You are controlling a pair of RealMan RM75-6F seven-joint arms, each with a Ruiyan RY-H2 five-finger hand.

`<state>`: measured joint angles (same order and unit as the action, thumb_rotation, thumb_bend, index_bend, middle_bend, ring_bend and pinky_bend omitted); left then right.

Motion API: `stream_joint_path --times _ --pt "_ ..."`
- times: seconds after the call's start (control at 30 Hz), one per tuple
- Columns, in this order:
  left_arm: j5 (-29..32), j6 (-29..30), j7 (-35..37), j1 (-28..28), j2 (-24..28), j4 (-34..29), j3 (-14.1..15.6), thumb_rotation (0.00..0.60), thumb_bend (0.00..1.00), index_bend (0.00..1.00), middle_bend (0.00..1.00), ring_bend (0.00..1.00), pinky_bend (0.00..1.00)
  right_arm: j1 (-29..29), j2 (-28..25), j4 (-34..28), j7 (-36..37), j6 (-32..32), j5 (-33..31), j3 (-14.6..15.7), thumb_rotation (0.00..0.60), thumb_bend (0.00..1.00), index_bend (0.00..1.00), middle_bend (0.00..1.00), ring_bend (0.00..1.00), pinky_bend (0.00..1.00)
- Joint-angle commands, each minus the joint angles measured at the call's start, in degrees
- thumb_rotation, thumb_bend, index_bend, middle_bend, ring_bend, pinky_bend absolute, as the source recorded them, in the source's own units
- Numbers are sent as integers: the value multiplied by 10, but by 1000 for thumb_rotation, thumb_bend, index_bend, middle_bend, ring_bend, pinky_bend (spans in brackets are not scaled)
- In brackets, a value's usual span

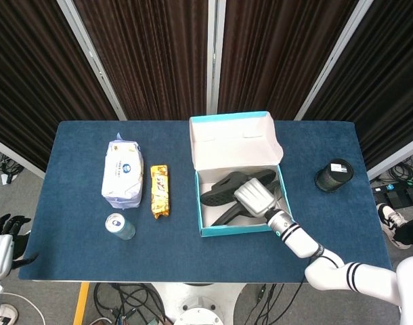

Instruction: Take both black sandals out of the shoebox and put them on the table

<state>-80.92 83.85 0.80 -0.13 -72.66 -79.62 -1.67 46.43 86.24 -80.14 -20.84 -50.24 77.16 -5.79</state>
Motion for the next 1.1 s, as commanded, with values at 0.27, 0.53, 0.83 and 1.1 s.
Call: stream_joint_path --times 0.27,0.53,0.83,1.1 --pt "-3 -1 -1 -3 0 -1 -1 600 0 235 181 93 55 1 -17 -21 7 -45 2 -38 600 330 767 653 528 513" --pt "-5 2 -5 -3 5 -5 -3 600 0 235 180 93 55 -21 -72 -97 54 -126 38 -72 600 330 767 653 528 507" --pt "-14 13 -18 -4 13 -24 -3 600 0 235 180 93 55 -59 -157 -206 133 -193 133 -51 600 327 767 655 536 476" --pt "-18 24 -26 3 21 -38 1 600 0 235 181 93 55 -39 -193 -281 219 -115 202 13 600 327 767 655 536 472"
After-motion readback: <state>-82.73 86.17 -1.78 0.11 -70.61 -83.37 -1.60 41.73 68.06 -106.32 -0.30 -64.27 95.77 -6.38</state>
